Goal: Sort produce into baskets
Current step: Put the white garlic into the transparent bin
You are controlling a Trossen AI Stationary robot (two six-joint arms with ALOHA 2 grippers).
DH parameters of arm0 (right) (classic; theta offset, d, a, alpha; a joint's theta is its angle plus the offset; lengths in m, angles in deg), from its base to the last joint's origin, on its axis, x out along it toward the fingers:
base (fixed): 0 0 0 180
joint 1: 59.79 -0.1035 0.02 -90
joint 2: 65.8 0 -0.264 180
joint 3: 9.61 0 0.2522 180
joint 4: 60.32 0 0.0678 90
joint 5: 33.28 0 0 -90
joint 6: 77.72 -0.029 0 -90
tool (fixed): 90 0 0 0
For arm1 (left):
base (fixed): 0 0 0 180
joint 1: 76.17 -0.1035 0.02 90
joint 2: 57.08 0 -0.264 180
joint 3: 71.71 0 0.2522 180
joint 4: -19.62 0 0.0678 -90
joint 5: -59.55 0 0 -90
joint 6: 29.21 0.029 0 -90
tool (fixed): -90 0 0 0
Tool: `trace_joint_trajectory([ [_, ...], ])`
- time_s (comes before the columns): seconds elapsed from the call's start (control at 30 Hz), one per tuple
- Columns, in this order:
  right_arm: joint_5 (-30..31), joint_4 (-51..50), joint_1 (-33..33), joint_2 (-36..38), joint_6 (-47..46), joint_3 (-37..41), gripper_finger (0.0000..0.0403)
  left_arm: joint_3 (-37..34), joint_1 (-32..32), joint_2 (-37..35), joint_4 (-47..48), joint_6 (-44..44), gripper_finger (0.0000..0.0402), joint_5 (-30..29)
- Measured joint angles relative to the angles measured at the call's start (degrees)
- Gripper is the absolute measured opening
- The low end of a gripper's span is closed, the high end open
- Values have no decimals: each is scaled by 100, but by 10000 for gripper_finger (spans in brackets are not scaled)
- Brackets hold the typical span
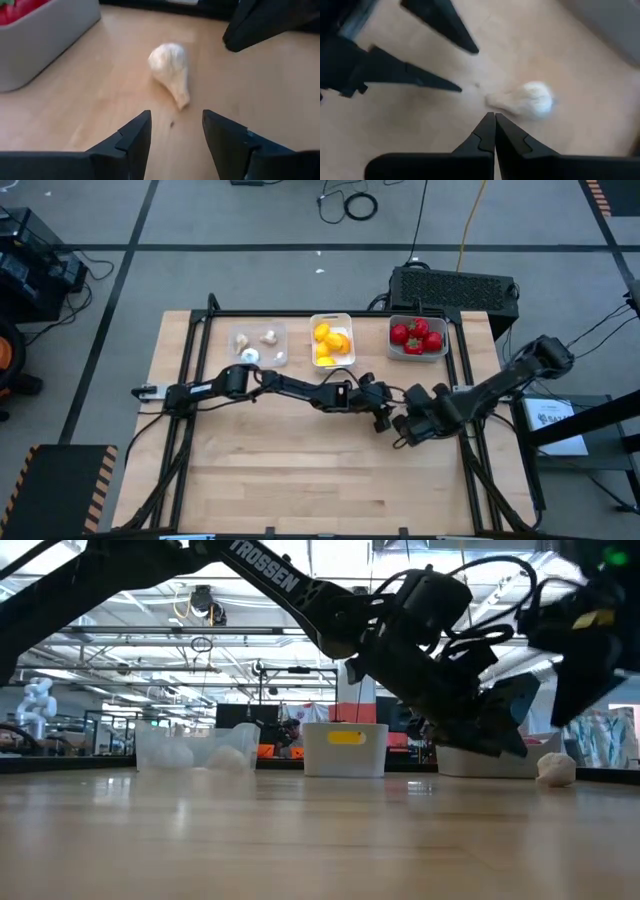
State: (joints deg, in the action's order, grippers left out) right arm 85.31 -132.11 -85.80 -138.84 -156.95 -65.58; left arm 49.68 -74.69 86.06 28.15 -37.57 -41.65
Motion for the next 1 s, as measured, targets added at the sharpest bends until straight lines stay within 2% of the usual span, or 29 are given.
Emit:
trace_joint_trajectory([
  [0.27,1029,-934,-668,437,-861,-398,0,0,9,260,-788,-174,185,-7],
  [0.4,1872,-986,-880,656,-836,-486,0,58,-1,558,-1318,-183,185,-83],
  [0.5,2282,-973,-964,781,-683,-548,0,220,-23,747,-1416,-182,185,-108],
  [0.63,2407,-943,-990,869,-520,-560,0,520,-24,1020,-1401,-169,185,-134],
  [0.87,2411,-949,-990,881,-389,-560,0,1296,4,1580,-1253,350,185,-164],
  [1.0,2410,-949,-990,879,-364,-560,0,1413,4,1672,-1065,272,184,-179],
])
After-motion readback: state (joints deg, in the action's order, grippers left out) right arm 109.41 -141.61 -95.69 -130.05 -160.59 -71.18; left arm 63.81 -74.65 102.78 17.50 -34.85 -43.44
